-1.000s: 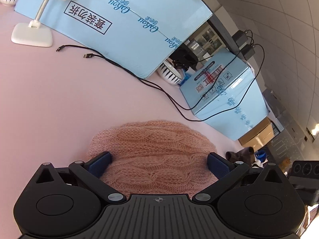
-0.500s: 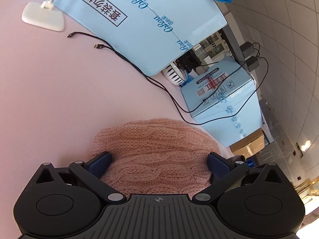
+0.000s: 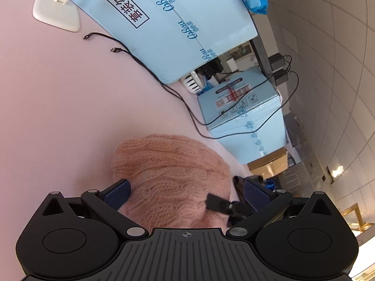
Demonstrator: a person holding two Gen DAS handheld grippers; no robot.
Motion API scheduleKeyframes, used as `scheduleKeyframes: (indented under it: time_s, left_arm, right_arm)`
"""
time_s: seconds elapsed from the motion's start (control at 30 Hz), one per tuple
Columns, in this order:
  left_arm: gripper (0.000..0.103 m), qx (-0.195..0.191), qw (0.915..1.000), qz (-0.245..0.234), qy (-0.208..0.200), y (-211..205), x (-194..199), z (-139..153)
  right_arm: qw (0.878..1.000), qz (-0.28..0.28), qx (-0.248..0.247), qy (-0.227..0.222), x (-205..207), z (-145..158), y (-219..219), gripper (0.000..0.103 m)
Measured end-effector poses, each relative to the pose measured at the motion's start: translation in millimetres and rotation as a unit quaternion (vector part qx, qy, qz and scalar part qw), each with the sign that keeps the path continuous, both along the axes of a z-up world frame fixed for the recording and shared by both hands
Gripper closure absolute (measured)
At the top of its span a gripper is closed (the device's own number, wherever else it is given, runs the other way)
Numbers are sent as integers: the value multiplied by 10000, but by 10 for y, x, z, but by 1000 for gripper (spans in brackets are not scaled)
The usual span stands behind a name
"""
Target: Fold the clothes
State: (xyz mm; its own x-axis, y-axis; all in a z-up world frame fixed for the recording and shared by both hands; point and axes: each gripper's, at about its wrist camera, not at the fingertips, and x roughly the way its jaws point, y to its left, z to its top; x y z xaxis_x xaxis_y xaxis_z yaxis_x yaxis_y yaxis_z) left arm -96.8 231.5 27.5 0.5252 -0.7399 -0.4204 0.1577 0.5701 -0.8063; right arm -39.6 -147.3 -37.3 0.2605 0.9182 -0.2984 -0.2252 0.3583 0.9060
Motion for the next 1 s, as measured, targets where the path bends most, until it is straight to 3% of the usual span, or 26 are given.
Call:
scheduleKeyframes:
  time_s: [0.13, 0.27, 0.37, 0.6, 0.77, 0.83, 0.87, 0.9, 1.0]
  left_arm:
    - [0, 134, 9993, -65, 330, 125, -87, -176]
    - [0, 26, 9991, -409, 57, 81, -128, -223]
    - [0, -515, 9950, -855, -77, -27, -43, -301]
    - [0, -1751, 9788, -1066, 31, -88, 122, -435]
    - [3, -1490, 9851, -835, -228, -219, 59, -312]
    - [10, -1328, 9887, -666, -202, -236, 24, -255]
    - [22, -1246, 9904, -577, -182, -240, 4, -226]
    - [43, -1156, 9919, -489, -184, -242, -18, -194]
    - [62, -857, 9954, -242, -352, -259, -118, -68]
  right_arm:
    - [9996, 55, 237, -114, -29, 16, -19, 51]
    - [9955, 292, 779, -454, -86, 154, -39, 51]
    - [9900, 523, 1062, -772, -154, 276, -38, 51]
    - [9907, 425, 1166, -559, -211, 274, -157, 51]
    - [9925, 353, 1130, -305, -193, 164, -163, 51]
    - [9929, 295, 1123, -272, -182, 153, -181, 51]
    - [9934, 257, 1080, -272, -181, 153, -186, 51]
    - [9940, 218, 1035, -273, -182, 153, -190, 51]
    - [9942, 142, 1050, -202, -166, 119, -212, 51]
